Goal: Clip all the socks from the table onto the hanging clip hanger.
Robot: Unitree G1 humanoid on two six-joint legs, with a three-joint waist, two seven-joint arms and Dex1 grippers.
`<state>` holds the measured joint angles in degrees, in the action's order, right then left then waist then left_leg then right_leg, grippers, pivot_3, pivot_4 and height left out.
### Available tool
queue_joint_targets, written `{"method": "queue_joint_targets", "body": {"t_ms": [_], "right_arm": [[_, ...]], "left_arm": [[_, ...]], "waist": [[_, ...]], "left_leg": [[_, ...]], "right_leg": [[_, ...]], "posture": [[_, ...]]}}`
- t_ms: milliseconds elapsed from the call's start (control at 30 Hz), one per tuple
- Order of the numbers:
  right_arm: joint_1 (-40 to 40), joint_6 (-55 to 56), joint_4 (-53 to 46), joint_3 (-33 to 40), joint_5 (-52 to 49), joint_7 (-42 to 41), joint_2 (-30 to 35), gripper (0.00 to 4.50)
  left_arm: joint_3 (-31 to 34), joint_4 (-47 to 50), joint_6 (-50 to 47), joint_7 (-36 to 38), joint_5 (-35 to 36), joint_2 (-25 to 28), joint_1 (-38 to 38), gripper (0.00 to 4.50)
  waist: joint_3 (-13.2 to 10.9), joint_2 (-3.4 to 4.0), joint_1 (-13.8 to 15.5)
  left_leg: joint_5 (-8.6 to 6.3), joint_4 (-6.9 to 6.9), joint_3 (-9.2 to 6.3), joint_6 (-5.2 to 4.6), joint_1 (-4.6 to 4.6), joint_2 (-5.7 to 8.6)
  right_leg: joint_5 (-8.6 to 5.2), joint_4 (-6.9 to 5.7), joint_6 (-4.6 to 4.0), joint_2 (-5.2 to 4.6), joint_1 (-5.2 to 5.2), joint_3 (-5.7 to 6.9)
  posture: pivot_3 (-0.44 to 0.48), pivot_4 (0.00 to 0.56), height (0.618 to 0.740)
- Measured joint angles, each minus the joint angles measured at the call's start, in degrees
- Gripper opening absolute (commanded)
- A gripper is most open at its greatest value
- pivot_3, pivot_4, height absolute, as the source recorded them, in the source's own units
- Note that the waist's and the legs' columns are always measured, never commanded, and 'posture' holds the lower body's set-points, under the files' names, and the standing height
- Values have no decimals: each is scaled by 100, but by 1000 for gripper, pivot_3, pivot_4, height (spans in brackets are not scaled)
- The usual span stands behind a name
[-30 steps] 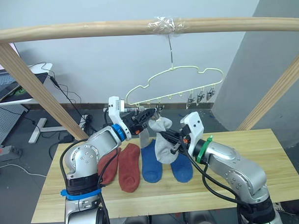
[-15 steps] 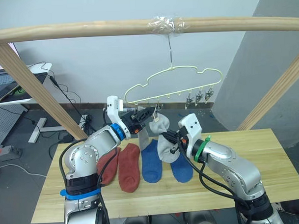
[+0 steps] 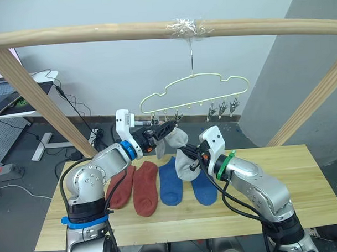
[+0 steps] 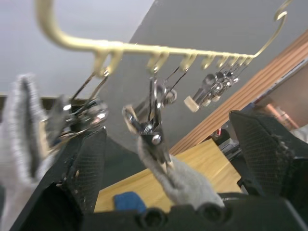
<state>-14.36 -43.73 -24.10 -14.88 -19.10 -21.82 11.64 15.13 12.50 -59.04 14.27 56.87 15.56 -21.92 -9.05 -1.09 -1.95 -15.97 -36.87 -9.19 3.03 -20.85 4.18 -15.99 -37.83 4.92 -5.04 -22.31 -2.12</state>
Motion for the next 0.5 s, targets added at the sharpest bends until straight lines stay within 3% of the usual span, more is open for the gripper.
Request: {"method": "queue_joint_targets", "body": {"t_ms": [200, 400, 500], "right_arm": [[-46, 82, 338, 35, -80, -100, -236, 2177], [54, 243, 635, 50, -92, -237, -138, 4303], [296, 357, 758, 55, 4, -313, 82, 4408]], "left_arm": [[58, 622, -226, 139, 310, 621, 377, 4500], [-20, 688, -198, 156, 321, 677, 479, 4500], [-175, 792, -155, 157, 311, 650, 543, 4500]], "waist": [[1, 1, 14], [2, 0, 39], [2, -1, 34]], "left_leg": [[0, 4, -1, 1, 0, -1], [0, 2, -3, 0, 0, 1], [0, 3, 2, 1, -2, 1]], "right_leg": [[0, 0, -1, 0, -3, -1], [0, 0, -1, 0, -1, 2], [0, 4, -1, 0, -1, -2]], "posture": [[-6, 123, 740], [-7, 117, 740], [-18, 112, 740]]}}
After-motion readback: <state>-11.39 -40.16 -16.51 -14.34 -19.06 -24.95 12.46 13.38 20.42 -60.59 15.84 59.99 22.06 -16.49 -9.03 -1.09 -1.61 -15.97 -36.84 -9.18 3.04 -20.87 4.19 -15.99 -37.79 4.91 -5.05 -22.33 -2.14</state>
